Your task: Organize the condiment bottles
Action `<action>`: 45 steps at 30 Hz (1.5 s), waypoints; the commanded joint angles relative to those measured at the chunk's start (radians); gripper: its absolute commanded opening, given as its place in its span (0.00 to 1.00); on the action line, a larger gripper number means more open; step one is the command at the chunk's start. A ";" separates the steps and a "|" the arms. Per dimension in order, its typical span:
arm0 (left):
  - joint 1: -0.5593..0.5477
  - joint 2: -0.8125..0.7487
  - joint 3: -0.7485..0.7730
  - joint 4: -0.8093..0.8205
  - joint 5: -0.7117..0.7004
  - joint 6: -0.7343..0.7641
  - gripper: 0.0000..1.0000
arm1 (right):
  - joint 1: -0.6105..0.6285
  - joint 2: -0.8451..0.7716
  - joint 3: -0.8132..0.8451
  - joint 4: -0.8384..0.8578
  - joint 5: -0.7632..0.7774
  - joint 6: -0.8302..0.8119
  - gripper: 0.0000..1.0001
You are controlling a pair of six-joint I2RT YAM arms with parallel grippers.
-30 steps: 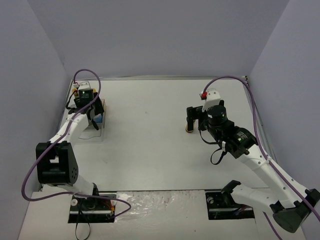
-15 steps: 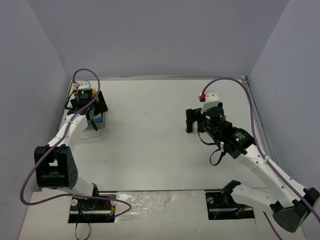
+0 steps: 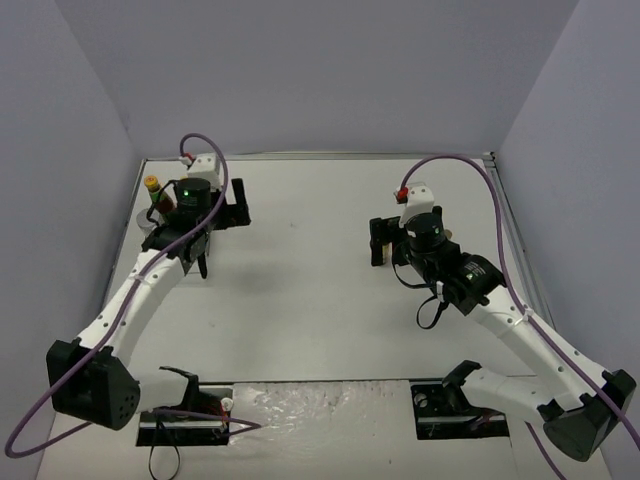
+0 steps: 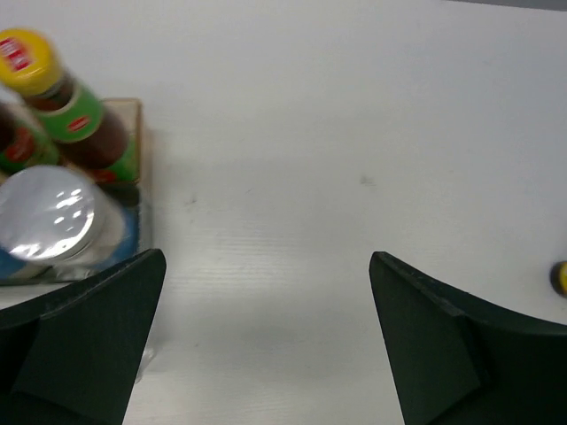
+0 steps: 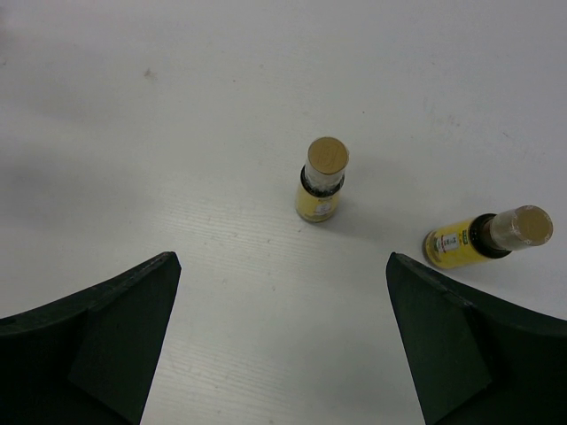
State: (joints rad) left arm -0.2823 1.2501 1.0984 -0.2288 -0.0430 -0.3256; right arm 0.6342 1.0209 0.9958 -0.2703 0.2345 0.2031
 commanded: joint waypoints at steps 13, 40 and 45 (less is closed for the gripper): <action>-0.470 0.413 0.254 0.487 0.308 0.179 0.96 | -0.009 -0.136 0.085 0.052 -0.007 -0.003 0.98; -0.551 0.813 0.508 0.620 0.364 0.183 0.66 | -0.010 -0.231 0.061 -0.004 -0.003 0.027 0.98; -0.552 0.796 0.489 0.629 0.342 0.184 0.43 | -0.010 -0.243 0.053 -0.007 -0.001 0.033 0.98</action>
State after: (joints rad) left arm -0.8257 2.1107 1.5463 0.2971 0.3153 -0.1520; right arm 0.6289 0.7915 1.0367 -0.3217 0.2268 0.2207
